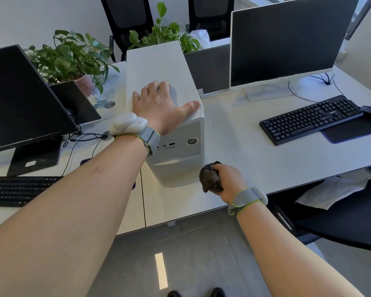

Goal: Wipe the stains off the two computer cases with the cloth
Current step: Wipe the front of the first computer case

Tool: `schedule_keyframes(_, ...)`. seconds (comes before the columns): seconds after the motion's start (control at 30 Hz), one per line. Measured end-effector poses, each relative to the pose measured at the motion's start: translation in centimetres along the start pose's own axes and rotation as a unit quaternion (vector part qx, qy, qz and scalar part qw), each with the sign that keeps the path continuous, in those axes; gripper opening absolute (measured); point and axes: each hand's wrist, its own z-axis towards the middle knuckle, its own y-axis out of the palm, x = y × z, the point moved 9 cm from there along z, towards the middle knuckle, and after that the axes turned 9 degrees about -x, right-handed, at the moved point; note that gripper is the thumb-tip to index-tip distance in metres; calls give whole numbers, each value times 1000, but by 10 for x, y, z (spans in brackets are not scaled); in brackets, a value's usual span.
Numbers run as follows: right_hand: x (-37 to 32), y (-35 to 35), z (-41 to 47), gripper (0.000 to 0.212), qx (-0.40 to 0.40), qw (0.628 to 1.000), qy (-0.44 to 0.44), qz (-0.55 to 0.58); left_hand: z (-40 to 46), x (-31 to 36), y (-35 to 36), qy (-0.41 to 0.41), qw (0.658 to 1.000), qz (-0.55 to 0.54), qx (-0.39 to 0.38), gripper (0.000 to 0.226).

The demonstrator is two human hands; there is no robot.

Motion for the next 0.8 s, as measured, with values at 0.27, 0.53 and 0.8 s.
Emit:
schedule_keyframes(0.27, -7, 53, 8, 73, -17, 987, -149, -62, 1, -1, -1, 0, 1000, 2, 1, 100)
schedule_keyframes(0.53, -1, 14, 41, 30, 152, 874, -62, -458, 0, 1, -2, 2, 1000, 2, 5, 98)
schedule_keyframes(0.8, -1, 24, 29, 35, 130, 875, -133, -448, 1, 0, -2, 2, 1000, 5, 10, 97)
